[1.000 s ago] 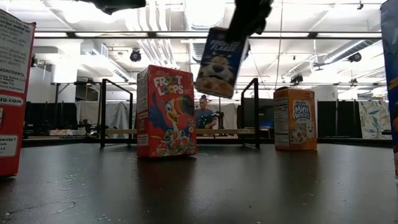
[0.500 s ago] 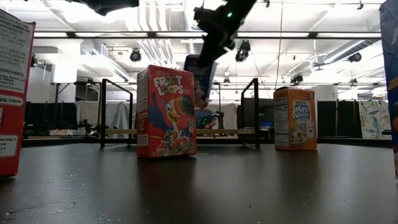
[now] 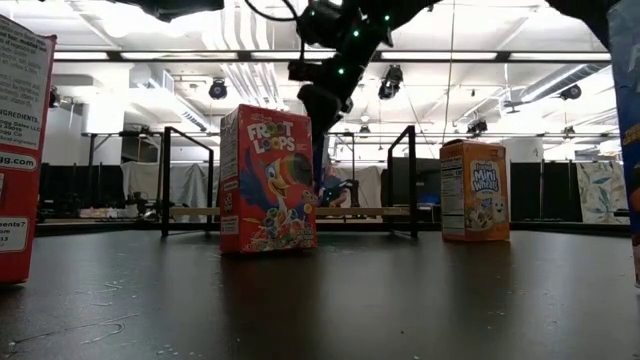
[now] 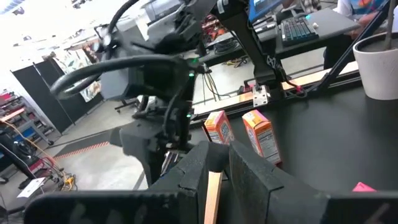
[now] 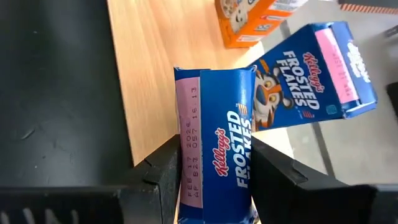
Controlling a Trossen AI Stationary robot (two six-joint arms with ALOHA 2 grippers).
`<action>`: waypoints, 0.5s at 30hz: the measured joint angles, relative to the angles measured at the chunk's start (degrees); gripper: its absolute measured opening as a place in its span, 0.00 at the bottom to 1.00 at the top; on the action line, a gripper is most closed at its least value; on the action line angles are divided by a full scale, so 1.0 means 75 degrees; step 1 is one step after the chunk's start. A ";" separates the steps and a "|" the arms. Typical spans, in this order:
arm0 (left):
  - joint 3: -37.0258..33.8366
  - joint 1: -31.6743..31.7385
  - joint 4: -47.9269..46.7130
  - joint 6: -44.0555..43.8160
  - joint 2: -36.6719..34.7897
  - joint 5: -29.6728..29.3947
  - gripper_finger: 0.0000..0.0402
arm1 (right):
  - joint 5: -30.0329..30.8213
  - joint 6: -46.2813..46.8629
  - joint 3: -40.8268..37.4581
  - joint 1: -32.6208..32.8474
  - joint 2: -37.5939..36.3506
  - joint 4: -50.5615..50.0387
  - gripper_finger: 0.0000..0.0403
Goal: Stack cereal on shelf
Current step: Put the top blue cereal box on the shelf aligned with other blue cereal box
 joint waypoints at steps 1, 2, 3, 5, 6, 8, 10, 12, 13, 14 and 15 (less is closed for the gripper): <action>0.0000 0.0000 -0.0001 0.0025 0.0000 0.0000 0.12 | -0.0007 0.0000 0.0041 -0.0040 0.0060 0.0014 0.37; 0.0000 0.0000 0.0005 0.0046 0.0003 0.0000 0.12 | -0.0012 -0.0003 0.0056 -0.0086 0.0108 0.0031 0.38; 0.0000 0.0000 0.0006 0.0056 0.0003 0.0000 0.12 | -0.0004 -0.0003 0.0076 -0.0115 0.0168 0.0076 0.39; 0.0000 0.0000 0.0025 0.0058 0.0006 0.0000 0.12 | -0.0011 -0.0013 0.0128 -0.0177 0.0251 0.0114 0.41; 0.0000 0.0000 0.0037 0.0060 0.0009 0.0000 0.12 | -0.0022 -0.0021 0.0132 -0.0207 0.0279 0.0113 0.43; 0.0000 0.0000 0.0051 0.0060 0.0009 0.0000 0.12 | -0.0025 -0.0026 0.0132 -0.0230 0.0351 0.0173 0.47; 0.0000 0.0000 0.0051 0.0060 0.0011 0.0000 0.12 | -0.0036 -0.0042 0.0117 -0.0265 0.0361 0.0176 0.51; 0.0000 0.0000 0.0060 0.0060 0.0012 0.0000 0.12 | -0.0019 -0.0139 0.0115 -0.0273 0.0359 0.0238 0.54; 0.0000 0.0000 0.0057 0.0061 0.0016 0.0000 0.12 | -0.0008 -0.0168 0.0115 -0.0273 0.0347 0.0257 0.55; 0.0000 0.0000 0.0060 0.0062 0.0022 0.0000 0.12 | -0.0010 -0.0189 0.0115 -0.0273 0.0333 0.0234 0.56; 0.0000 0.0000 0.0062 0.0061 0.0023 0.0000 0.12 | -0.0007 -0.0203 0.0115 -0.0270 0.0330 0.0228 0.56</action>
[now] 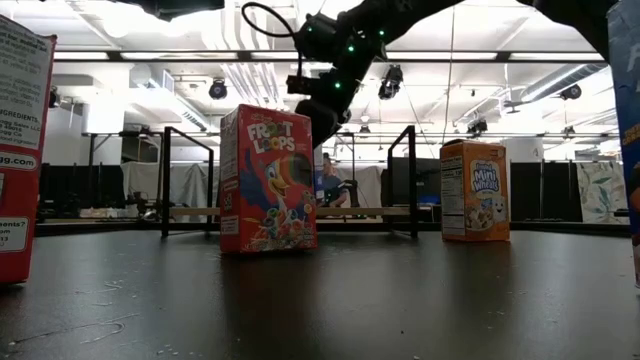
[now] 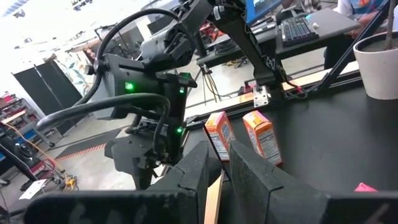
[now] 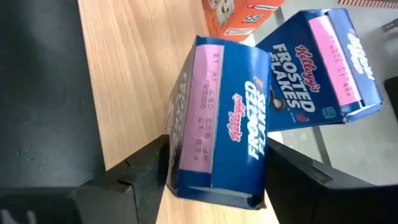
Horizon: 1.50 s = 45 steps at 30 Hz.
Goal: Stack cereal on shelf
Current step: Put the top blue cereal box on the shelf aligned with other blue cereal box
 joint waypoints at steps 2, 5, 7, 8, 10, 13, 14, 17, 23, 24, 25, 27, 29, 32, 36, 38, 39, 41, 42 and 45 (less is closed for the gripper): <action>0.0000 0.0000 -0.0005 -0.0001 0.0000 0.0000 0.12 | 0.0004 -0.0007 0.0023 0.0005 -0.0028 -0.0078 0.57; 0.0000 0.0000 -0.0008 -0.0001 0.0003 0.0000 0.12 | 0.0053 0.0000 0.0281 0.0005 -0.0041 -0.0425 0.57; 0.0000 0.0000 -0.0020 0.0001 0.0003 0.0000 0.12 | 0.0055 0.0012 0.0545 0.0019 -0.0050 -0.0765 0.57; 0.0000 0.0000 -0.0028 -0.0001 0.0003 0.0000 0.12 | 0.0059 0.0064 0.0714 0.0023 -0.0051 -0.0939 0.57; 0.0000 0.0000 -0.0053 0.0001 0.0003 0.0000 0.12 | 0.0056 0.0244 0.1079 0.0031 -0.0051 -0.1306 0.57; 0.0000 0.0000 -0.0057 0.0001 0.0003 0.0000 0.12 | 0.0056 0.0487 0.1583 0.0063 -0.0066 -0.1786 0.56; 0.0000 0.0000 -0.0055 0.0001 0.0003 0.0000 0.12 | 0.0054 0.0569 0.1753 0.0063 -0.0066 -0.2045 0.56; 0.0000 0.0000 -0.0061 -0.0001 0.0003 0.0000 0.12 | -0.0124 0.0791 0.2072 0.0066 -0.0078 -0.2758 0.53; 0.0000 0.0000 -0.0196 -0.0001 0.0006 0.0000 0.12 | -0.0604 0.1086 0.1600 0.0125 -0.0086 -0.3376 0.37; 0.0000 0.0000 -0.0193 -0.0001 0.0006 0.0001 0.12 | -0.0603 0.1079 0.1406 0.0156 -0.0086 -0.3370 0.33; 0.0000 0.0000 -0.0195 -0.0001 0.0006 0.0000 0.12 | -0.0562 0.1076 0.1192 0.0170 -0.0084 -0.3368 0.29; 0.0000 0.0000 -0.0194 -0.0001 0.0006 0.0002 0.12 | -0.0329 0.1069 0.0764 0.0195 -0.0073 -0.3228 0.22; 0.0000 0.0000 -0.0192 -0.0010 0.0006 0.0001 0.12 | 0.0045 0.0926 0.0389 0.0187 -0.0068 -0.2818 0.15; 0.0000 0.0000 -0.0195 -0.0024 0.0006 0.0001 0.12 | 0.0261 0.0602 0.0026 0.0102 -0.0068 -0.2037 0.06; 0.0000 -0.0003 -0.0192 -0.0025 0.0006 0.0001 0.12 | 0.0264 0.0325 -0.0087 0.0006 -0.0068 -0.1380 0.03; 0.0000 0.0000 -0.0194 -0.0024 0.0006 0.0002 0.12 | 0.0261 0.0223 -0.0047 -0.0045 -0.0068 -0.1088 0.03; 0.0000 -0.0002 -0.0193 -0.0022 0.0006 0.0003 0.12 | 0.0260 0.0138 -0.0020 -0.0076 -0.0068 -0.0950 0.03; 0.0000 -0.0001 -0.0192 -0.0007 0.0006 0.0001 0.12 | 0.0266 -0.0097 -0.0012 -0.0136 -0.0068 -0.0594 0.03; 0.0000 -0.0002 -0.0192 -0.0009 0.0006 0.0003 0.12 | 0.0268 -0.0182 -0.0023 -0.0165 -0.0068 -0.0421 0.03; 0.0000 -0.0001 -0.0192 -0.0006 0.0006 0.0001 0.12 | 0.0266 -0.0349 -0.0038 -0.0277 -0.0068 -0.0233 0.03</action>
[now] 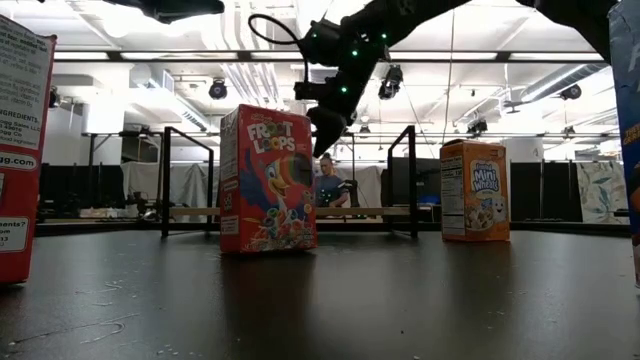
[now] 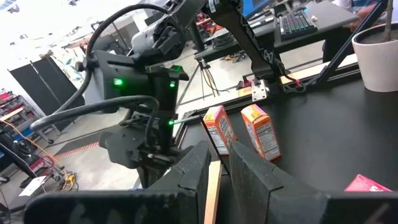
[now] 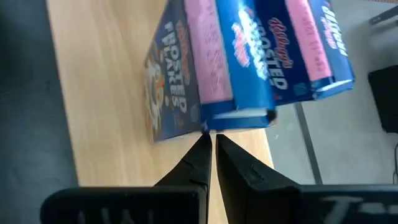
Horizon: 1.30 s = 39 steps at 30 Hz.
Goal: Stack cereal on shelf
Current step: Put the top blue cereal box on the shelf aligned with other blue cereal box
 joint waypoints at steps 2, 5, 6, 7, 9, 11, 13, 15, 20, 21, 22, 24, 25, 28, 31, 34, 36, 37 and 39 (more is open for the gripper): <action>0.0000 -0.0002 0.0000 0.0003 0.0000 0.0002 0.12 | 0.0006 0.0000 -0.0004 -0.0039 0.0000 0.0004 0.03; 0.0000 0.0001 0.0000 0.0011 0.0000 0.0000 0.12 | -0.0003 0.0085 -0.0016 -0.0043 0.0000 -0.0127 0.03; 0.0000 0.0001 -0.0003 0.0021 0.0000 -0.0001 0.12 | -0.0009 0.0142 0.0010 -0.0038 0.0000 -0.0283 0.03; 0.0000 -0.0001 -0.0003 0.0028 0.0000 0.0001 0.12 | -0.0006 0.0194 0.0026 -0.0030 0.0000 -0.0415 0.03; 0.0000 0.0001 -0.0004 0.0032 0.0000 -0.0001 0.12 | -0.0006 0.0263 0.0022 0.0001 0.0000 -0.0516 0.03; 0.0000 0.0001 -0.0008 0.0032 0.0000 0.0001 0.12 | -0.0005 0.0311 -0.0034 0.0003 0.0000 -0.0494 0.03; 0.0000 -0.0002 -0.0006 0.0032 0.0000 -0.0001 0.12 | -0.0003 0.0297 -0.0113 0.0000 0.0000 -0.0284 0.03; 0.0000 0.0000 -0.0006 0.0034 0.0003 0.0002 0.12 | 0.0000 0.0216 -0.0217 -0.0003 0.0000 0.0085 0.03; 0.0000 -0.0001 -0.0009 0.0035 0.0006 0.0000 0.12 | 0.0000 0.0012 -0.0256 -0.0026 0.0000 0.0532 0.03; 0.0000 -0.0002 -0.0010 0.0033 0.0006 0.0002 0.12 | 0.0001 -0.0023 -0.0256 -0.0029 0.0000 0.0573 0.03; 0.0000 0.0001 -0.0011 0.0035 0.0006 -0.0001 0.12 | 0.0001 -0.0045 -0.0256 -0.0030 0.0000 0.0594 0.03; 0.0000 -0.0002 -0.0009 0.0038 0.0009 0.0002 0.12 | 0.0000 -0.0051 -0.0256 -0.0050 0.0000 0.0621 0.03; 0.0000 0.0001 -0.0009 0.0038 0.0012 0.0002 0.12 | 0.0006 -0.0051 -0.0256 -0.0056 0.0000 0.0623 0.03; 0.0000 -0.0001 -0.0015 0.0039 0.0012 0.0002 0.12 | 0.0039 -0.0135 -0.0256 -0.0099 0.0000 0.0629 0.03; 0.0000 0.0001 -0.0024 0.0038 0.0012 -0.0001 0.12 | 0.0248 -0.0235 -0.0256 -0.0116 0.0000 0.0527 0.03; 0.0000 -0.0001 -0.0056 0.0039 0.0012 0.0001 0.12 | 0.0240 -0.0200 -0.0259 -0.0120 -0.0104 -0.0058 0.03; 0.0000 0.0000 -0.0056 0.0041 0.0012 0.0002 0.12 | -0.0083 -0.0093 -0.0259 -0.0117 -0.0255 -0.0444 0.03; 0.0000 -0.0002 -0.0057 0.0040 0.0015 0.0002 0.12 | -0.0325 0.0004 -0.0259 -0.0112 -0.0333 -0.0578 0.03; 0.0000 -0.0002 -0.0055 0.0041 0.0015 0.0002 0.12 | -0.1166 0.0113 -0.0348 -0.0109 -0.0456 -0.0548 0.03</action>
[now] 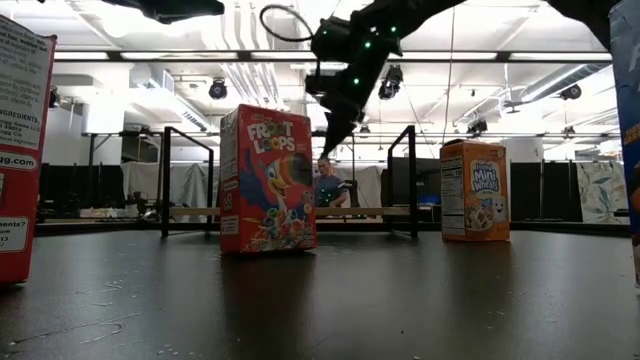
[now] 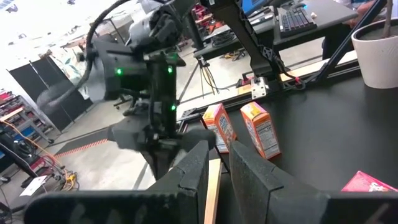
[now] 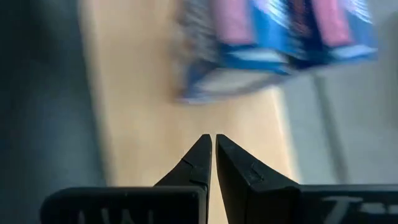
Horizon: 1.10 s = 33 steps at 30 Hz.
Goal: Stack cereal on shelf
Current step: Put the top blue cereal box on the shelf aligned with other blue cereal box
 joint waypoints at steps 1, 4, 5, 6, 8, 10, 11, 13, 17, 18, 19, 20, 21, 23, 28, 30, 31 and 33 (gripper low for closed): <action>0.0000 0.0000 0.0000 0.0000 0.0000 0.0000 0.12 | -0.0449 0.0041 -0.0096 0.0007 -0.0032 0.0101 0.03; 0.0000 0.0000 0.0003 0.0000 0.0000 0.0000 0.12 | -0.1127 0.0051 -0.0406 0.0045 -0.0021 0.0864 0.03; 0.0000 0.0000 0.0005 0.0000 0.0000 0.0000 0.12 | -0.1107 0.0061 -0.0534 0.0064 -0.0018 0.1184 0.03; 0.0000 0.0000 0.0009 0.0000 0.0000 0.0000 0.12 | -0.1074 0.0064 -0.0670 0.0079 -0.0002 0.1584 0.03; 0.0000 0.0000 0.0008 0.0010 0.0000 0.0000 0.12 | -0.0996 0.0058 -0.0899 0.0065 0.0004 0.2230 0.03; 0.0000 0.0000 0.0012 0.0023 0.0000 0.0000 0.12 | -0.0751 0.0055 -0.1031 0.0062 0.0011 0.2430 0.03; 0.0000 0.0000 0.0012 0.0023 0.0000 0.0000 0.12 | -0.0595 0.0053 -0.1071 0.0059 0.0013 0.2552 0.03; 0.0000 0.0000 0.0015 0.0025 0.0000 0.0000 0.12 | -0.0379 0.0049 -0.1091 0.0059 0.0010 0.2605 0.03; 0.0000 0.0000 0.0015 0.0082 0.0000 0.0000 0.12 | -0.0241 0.0029 -0.1094 0.0059 0.0010 0.2602 0.03; 0.0000 0.0000 0.0015 0.0082 0.0000 0.0000 0.12 | -0.0241 0.0012 -0.1094 0.0059 0.0010 0.2605 0.03; 0.0000 0.0000 0.0015 0.0085 0.0000 0.0000 0.12 | -0.0240 -0.0030 -0.1094 0.0061 0.0007 0.2608 0.03; 0.0000 0.0000 0.0015 0.0085 0.0000 0.0000 0.12 | -0.0238 -0.0038 -0.1094 0.0059 0.0007 0.2605 0.03; 0.0000 0.0000 0.0016 0.0085 0.0000 0.0000 0.12 | -0.0238 -0.0041 -0.1094 0.0059 0.0007 0.2604 0.03; 0.0000 0.0001 0.0017 0.0083 0.0000 0.0000 0.12 | -0.0235 -0.0042 -0.1094 0.0059 0.0007 0.2602 0.03; 0.0000 0.0000 0.0017 0.0085 0.0000 0.0000 0.12 | -0.0050 -0.0106 -0.1094 0.0059 0.0007 0.2600 0.03; 0.0000 0.0000 0.0017 0.0085 0.0000 0.0000 0.12 | 0.0046 -0.0158 -0.1094 0.0058 0.0007 0.2602 0.03; 0.0000 0.0000 0.0017 0.0085 0.0000 0.0000 0.12 | 0.0045 -0.0162 -0.1094 0.0052 0.0007 0.2601 0.03; 0.0000 0.0000 0.0017 0.0085 0.0000 0.0000 0.12 | 0.0044 -0.0164 -0.1094 0.0045 0.0007 0.2599 0.03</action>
